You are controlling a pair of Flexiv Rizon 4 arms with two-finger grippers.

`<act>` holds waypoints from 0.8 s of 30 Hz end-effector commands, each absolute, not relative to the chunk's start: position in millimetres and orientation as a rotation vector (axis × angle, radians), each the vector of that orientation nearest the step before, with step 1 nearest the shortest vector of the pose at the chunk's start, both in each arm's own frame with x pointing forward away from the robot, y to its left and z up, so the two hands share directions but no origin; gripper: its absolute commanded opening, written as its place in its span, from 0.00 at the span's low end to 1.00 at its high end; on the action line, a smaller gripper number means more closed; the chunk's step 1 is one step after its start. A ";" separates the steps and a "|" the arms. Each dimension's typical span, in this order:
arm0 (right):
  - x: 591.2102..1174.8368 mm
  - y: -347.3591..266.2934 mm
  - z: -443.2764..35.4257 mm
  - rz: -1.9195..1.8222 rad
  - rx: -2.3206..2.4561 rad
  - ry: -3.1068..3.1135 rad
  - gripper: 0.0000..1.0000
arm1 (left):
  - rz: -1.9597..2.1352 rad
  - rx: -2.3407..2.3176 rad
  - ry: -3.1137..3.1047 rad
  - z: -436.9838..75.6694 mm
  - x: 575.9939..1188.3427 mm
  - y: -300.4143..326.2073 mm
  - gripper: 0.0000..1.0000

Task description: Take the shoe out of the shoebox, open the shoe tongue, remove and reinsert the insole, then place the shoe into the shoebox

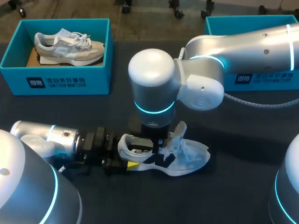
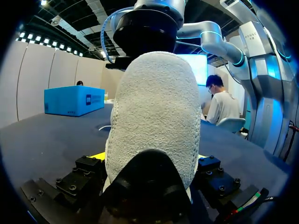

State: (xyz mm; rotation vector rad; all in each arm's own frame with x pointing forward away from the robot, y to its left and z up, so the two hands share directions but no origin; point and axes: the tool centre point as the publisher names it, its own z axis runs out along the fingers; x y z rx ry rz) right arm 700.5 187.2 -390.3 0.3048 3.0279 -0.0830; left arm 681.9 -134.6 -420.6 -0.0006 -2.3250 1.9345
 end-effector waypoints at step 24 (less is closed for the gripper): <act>676.8 194.3 -424.6 -0.078 0.378 3.322 0.23 | 1.934 0.001 -2.329 -422.7 682.3 -135.6 0.00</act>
